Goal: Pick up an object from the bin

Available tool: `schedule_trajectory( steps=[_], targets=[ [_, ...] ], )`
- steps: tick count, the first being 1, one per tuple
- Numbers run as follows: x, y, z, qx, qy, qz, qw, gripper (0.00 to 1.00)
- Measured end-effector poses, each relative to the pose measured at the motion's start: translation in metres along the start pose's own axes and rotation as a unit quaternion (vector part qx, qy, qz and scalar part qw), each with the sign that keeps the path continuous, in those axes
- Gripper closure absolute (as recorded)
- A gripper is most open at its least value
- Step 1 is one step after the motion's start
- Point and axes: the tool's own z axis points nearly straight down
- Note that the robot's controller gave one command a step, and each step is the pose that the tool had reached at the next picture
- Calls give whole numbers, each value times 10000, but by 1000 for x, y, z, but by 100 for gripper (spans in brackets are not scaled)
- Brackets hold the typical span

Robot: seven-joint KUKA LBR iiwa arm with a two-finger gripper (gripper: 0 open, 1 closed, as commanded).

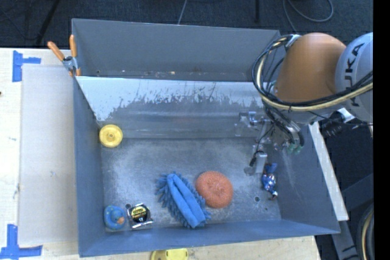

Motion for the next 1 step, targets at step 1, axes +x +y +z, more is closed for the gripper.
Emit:
schedule_trajectory(
  steps=[1],
  targets=[
    [-2, 0, -4, 4, -38, -5, 10000, 0]
  ],
)
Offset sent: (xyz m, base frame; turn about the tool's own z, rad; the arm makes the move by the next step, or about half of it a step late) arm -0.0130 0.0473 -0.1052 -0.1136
